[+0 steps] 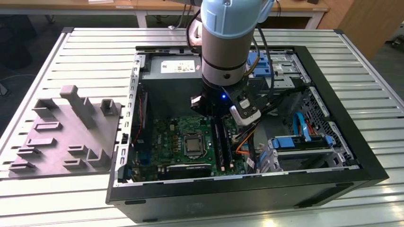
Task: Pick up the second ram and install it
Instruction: 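Press down the second ram until it locks into place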
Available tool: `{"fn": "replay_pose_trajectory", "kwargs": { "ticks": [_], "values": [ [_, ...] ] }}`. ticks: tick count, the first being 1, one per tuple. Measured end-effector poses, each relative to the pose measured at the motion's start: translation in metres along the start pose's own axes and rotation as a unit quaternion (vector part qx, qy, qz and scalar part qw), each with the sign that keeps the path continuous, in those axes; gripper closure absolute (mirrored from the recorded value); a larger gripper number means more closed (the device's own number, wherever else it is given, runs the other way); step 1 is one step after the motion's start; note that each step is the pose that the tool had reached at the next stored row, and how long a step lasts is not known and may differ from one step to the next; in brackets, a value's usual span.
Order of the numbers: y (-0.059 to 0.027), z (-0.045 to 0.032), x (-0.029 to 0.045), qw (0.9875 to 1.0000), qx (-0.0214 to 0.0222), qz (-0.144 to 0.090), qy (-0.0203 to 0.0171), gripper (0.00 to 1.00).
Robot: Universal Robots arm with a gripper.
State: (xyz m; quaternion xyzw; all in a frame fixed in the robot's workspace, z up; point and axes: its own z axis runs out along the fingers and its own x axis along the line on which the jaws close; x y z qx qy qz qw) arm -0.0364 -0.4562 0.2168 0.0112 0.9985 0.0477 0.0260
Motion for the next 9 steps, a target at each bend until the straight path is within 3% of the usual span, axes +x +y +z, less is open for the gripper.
{"fn": "replay_pose_trajectory", "kwargs": {
  "ticks": [6,9],
  "values": [
    [0.0003,-0.0013,-0.0001,1.0000,-0.0007,0.000,-0.0003,0.90],
    [0.0009,-0.0090,-0.0004,1.0000,-0.0001,0.000,0.0000,0.90]
  ]
}}
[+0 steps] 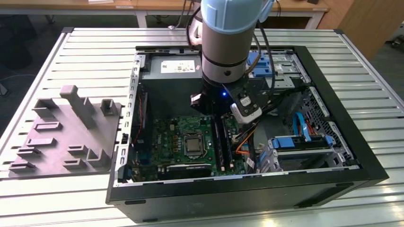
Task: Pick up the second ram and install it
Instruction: 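Press down the second ram until it locks into place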
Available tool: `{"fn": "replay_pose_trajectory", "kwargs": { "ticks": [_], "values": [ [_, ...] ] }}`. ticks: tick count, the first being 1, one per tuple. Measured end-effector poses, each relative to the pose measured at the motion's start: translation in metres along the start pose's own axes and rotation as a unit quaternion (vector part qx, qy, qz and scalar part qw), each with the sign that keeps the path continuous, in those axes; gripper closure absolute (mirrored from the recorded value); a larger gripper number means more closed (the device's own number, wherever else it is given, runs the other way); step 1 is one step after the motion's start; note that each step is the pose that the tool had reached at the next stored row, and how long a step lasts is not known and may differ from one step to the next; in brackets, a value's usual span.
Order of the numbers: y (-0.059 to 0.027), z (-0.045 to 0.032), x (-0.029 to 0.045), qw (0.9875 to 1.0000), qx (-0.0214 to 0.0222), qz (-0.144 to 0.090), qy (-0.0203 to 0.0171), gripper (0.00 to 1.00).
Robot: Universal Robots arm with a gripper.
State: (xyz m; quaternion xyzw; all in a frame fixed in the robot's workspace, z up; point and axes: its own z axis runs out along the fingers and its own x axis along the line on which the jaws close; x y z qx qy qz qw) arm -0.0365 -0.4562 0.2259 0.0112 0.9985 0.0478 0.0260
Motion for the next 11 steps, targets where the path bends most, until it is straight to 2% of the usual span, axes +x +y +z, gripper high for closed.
{"fn": "replay_pose_trajectory", "kwargs": {
  "ticks": [5,11],
  "values": [
    [0.0012,-0.0129,-0.0007,1.0000,0.0001,0.000,0.0000,0.90],
    [0.0002,-0.0140,-0.0008,1.0000,0.0001,0.000,0.0000,0.90]
  ]
}}
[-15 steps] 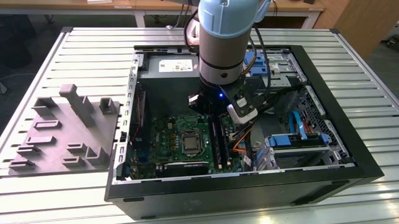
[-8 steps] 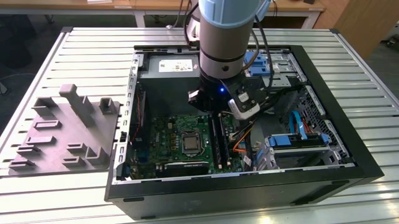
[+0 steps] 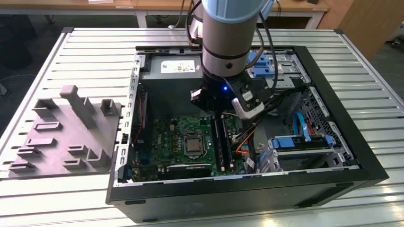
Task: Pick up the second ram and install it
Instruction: 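Press down the second ram until it locks into place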
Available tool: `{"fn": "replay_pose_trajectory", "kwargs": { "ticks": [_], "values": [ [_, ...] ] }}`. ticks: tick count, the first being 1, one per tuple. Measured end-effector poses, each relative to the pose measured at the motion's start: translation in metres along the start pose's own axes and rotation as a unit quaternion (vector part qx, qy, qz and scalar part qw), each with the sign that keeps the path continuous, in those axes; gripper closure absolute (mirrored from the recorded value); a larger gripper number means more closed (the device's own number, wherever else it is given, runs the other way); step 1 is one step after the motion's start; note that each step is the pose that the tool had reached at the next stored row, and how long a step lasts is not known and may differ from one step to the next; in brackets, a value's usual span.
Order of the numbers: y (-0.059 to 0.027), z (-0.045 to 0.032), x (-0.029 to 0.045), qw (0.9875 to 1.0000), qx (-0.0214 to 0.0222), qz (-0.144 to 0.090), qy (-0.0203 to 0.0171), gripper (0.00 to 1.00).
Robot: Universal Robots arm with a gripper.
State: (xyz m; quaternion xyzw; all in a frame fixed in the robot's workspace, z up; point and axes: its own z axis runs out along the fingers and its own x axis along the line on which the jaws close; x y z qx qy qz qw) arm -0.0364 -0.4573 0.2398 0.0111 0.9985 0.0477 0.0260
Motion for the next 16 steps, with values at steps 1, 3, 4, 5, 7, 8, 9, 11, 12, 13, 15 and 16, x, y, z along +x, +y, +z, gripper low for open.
{"fn": "replay_pose_trajectory", "kwargs": {
  "ticks": [1,3,4,5,7,8,9,11,12,13,15,16],
  "values": [
    [-0.0012,-0.0001,0.0000,1.0000,-0.0001,0.000,0.0000,0.90],
    [-0.0049,-0.0004,-0.0001,1.0000,0.0000,0.000,0.0000,0.90],
    [-0.0073,-0.0006,-0.0002,1.0000,-0.0001,0.000,-0.0001,0.90],
    [-0.0097,-0.0009,-0.0003,1.0000,0.0000,0.000,0.0000,0.90],
    [-0.0152,-0.0014,-0.0004,1.0000,0.0000,0.000,0.0000,0.90],
    [-0.0178,-0.0016,-0.0004,1.0000,0.0000,0.001,0.0000,0.90],
    [-0.0204,-0.0018,-0.0005,1.0000,0.0000,0.001,0.0000,0.90],
    [-0.0249,-0.0022,-0.0006,1.0000,0.0001,0.002,-0.0001,0.90],
    [-0.0266,-0.0023,-0.0007,1.0000,0.0001,0.003,-0.0002,0.90],
    [-0.0279,-0.0023,-0.0007,1.0000,0.0002,0.004,-0.0004,0.90],
    [-0.0301,-0.0023,-0.0007,1.0000,0.0003,0.008,-0.0007,0.90],
    [-0.0313,-0.0023,-0.0007,1.0000,0.0004,0.009,-0.0008,0.90]
  ]
}}
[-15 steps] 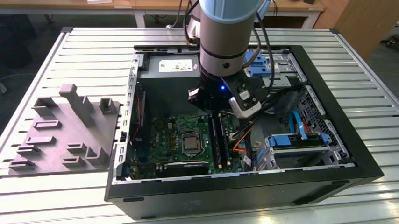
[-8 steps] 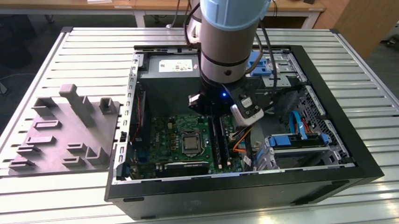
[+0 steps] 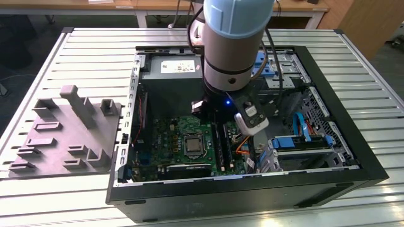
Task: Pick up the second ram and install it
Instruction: 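Press down the second ram until it locks into place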
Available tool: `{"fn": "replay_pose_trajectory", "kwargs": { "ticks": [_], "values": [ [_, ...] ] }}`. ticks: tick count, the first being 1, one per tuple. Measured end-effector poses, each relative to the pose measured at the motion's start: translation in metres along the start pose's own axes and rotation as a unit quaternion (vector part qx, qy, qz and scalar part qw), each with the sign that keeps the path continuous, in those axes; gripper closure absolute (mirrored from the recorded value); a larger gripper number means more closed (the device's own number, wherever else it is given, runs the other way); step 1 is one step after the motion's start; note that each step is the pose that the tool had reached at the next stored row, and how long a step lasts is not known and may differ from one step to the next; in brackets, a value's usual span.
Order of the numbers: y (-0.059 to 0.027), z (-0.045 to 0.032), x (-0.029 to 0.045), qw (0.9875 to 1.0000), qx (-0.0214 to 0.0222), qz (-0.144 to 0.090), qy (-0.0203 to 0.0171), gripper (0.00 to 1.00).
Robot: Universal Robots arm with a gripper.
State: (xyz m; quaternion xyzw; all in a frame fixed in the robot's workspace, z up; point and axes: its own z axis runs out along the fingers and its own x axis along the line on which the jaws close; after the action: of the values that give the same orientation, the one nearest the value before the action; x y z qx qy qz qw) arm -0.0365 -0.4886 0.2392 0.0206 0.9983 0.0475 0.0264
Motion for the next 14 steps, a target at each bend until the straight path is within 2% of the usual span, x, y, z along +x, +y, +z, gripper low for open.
{"fn": "replay_pose_trajectory", "kwargs": {
  "ticks": [9,14],
  "values": [
    [-0.0152,-0.0006,-0.0006,1.0000,0.0008,0.000,-0.0001,0.90],
    [-0.0165,-0.0005,-0.0007,1.0000,0.0006,-0.002,0.0002,0.90]
  ]
}}
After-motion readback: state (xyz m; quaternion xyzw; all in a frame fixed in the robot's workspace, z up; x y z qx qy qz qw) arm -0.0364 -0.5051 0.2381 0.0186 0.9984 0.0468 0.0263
